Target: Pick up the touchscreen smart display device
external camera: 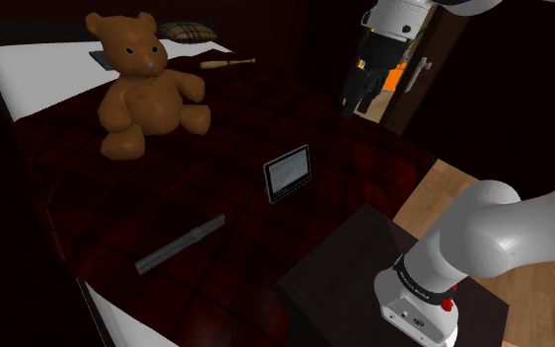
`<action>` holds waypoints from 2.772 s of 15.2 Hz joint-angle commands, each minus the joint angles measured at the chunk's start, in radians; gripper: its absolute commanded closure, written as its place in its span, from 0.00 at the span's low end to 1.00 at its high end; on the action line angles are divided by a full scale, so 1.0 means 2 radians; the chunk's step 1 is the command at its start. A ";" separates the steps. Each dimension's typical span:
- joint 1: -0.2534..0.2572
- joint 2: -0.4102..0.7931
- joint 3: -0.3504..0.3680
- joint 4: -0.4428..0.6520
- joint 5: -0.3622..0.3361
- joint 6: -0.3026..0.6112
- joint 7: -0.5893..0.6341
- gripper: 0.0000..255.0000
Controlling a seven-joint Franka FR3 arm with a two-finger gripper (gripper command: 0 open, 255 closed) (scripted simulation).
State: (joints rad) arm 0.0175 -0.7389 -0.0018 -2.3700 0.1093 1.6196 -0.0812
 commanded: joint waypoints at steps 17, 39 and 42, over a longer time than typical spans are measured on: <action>0.065 0.292 -0.175 0.090 -0.058 0.076 -0.519 0.00; 0.060 0.567 -0.154 0.227 -0.038 0.150 -0.814 1.00; 0.060 0.567 -0.154 0.227 -0.038 0.150 -0.814 1.00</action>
State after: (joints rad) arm 0.1374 0.3936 -0.3107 -1.9157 0.0330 1.9185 -1.7099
